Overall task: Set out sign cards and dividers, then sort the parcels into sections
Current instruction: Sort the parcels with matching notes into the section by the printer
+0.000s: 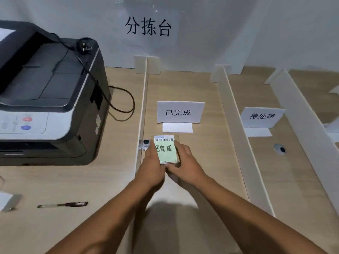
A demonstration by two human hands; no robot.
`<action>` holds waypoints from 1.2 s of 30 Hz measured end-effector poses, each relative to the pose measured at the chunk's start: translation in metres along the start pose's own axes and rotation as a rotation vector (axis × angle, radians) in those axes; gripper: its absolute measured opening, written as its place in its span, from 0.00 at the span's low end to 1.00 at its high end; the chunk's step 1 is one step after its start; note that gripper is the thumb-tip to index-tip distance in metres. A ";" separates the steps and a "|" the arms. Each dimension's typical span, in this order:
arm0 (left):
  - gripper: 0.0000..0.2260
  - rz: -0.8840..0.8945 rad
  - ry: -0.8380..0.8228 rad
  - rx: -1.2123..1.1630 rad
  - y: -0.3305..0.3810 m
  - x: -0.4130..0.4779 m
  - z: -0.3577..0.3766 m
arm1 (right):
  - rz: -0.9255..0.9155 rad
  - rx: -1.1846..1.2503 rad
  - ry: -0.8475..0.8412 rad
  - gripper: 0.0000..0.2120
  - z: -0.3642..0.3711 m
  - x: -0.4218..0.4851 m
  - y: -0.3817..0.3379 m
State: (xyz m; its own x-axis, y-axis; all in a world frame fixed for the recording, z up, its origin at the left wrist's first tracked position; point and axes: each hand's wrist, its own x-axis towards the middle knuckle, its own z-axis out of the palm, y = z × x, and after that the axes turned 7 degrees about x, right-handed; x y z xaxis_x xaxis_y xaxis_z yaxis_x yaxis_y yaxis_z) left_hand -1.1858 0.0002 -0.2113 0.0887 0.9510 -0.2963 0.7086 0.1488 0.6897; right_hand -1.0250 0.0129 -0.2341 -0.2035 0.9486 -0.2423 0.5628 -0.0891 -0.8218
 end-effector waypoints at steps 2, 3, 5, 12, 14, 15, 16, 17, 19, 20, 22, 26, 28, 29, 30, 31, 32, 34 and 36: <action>0.37 -0.037 0.004 0.019 0.000 0.007 0.000 | 0.006 0.001 0.041 0.44 0.007 0.008 -0.001; 0.38 -0.054 0.005 0.040 0.001 0.009 0.000 | 0.008 0.009 0.051 0.44 0.008 0.009 -0.002; 0.42 -0.107 -0.008 0.108 0.007 0.011 0.001 | 0.009 0.010 0.053 0.46 0.007 0.005 -0.003; 0.36 -0.002 0.160 0.155 0.065 -0.031 0.006 | 0.046 0.026 0.146 0.38 -0.058 -0.073 -0.002; 0.32 0.058 0.145 0.144 0.096 -0.053 0.019 | 0.035 0.008 0.162 0.33 -0.095 -0.119 0.003; 0.30 0.102 0.131 0.146 0.115 -0.066 0.029 | 0.035 -0.012 0.174 0.31 -0.115 -0.146 0.008; 0.28 0.153 0.115 0.154 0.136 -0.080 0.042 | 0.034 -0.036 0.193 0.30 -0.136 -0.175 0.013; 0.28 0.205 0.099 0.163 0.158 -0.095 0.056 | 0.033 -0.057 0.221 0.29 -0.157 -0.205 0.021; 0.27 0.306 0.063 0.158 0.209 -0.129 0.091 | 0.039 -0.093 0.308 0.29 -0.204 -0.273 0.041; 0.28 0.361 0.044 0.143 0.237 -0.149 0.111 | 0.048 -0.106 0.362 0.29 -0.227 -0.311 0.051; 0.29 0.472 -0.004 0.101 0.295 -0.191 0.155 | 0.061 -0.132 0.482 0.29 -0.275 -0.388 0.072; 0.34 0.720 -0.147 0.070 0.414 -0.271 0.253 | 0.089 -0.190 0.727 0.30 -0.364 -0.545 0.119; 0.34 0.849 -0.244 0.094 0.469 -0.302 0.302 | 0.132 -0.199 0.833 0.31 -0.400 -0.616 0.141; 0.35 0.892 -0.285 0.101 0.496 -0.316 0.324 | 0.157 -0.195 0.877 0.31 -0.417 -0.648 0.150; 0.35 0.917 -0.320 0.102 0.521 -0.329 0.345 | 0.183 -0.196 0.914 0.31 -0.432 -0.677 0.159; 0.36 0.942 -0.347 0.104 0.545 -0.340 0.365 | 0.207 -0.206 0.946 0.30 -0.448 -0.704 0.167; 0.36 0.980 -0.365 0.108 0.568 -0.349 0.385 | 0.230 -0.222 0.976 0.30 -0.463 -0.728 0.177; 0.34 1.068 -0.380 0.116 0.611 -0.362 0.426 | 0.277 -0.251 1.028 0.32 -0.496 -0.766 0.199; 0.33 1.127 -0.399 0.114 0.652 -0.370 0.466 | 0.317 -0.267 1.072 0.33 -0.531 -0.798 0.224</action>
State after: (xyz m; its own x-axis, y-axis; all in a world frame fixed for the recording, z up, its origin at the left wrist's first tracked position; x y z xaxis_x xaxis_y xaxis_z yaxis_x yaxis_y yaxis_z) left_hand -0.4304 -0.3808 0.0399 0.8951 0.3766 0.2387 0.1487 -0.7569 0.6364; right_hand -0.3115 -0.6024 0.0491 0.6921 0.6772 0.2499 0.6448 -0.4244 -0.6357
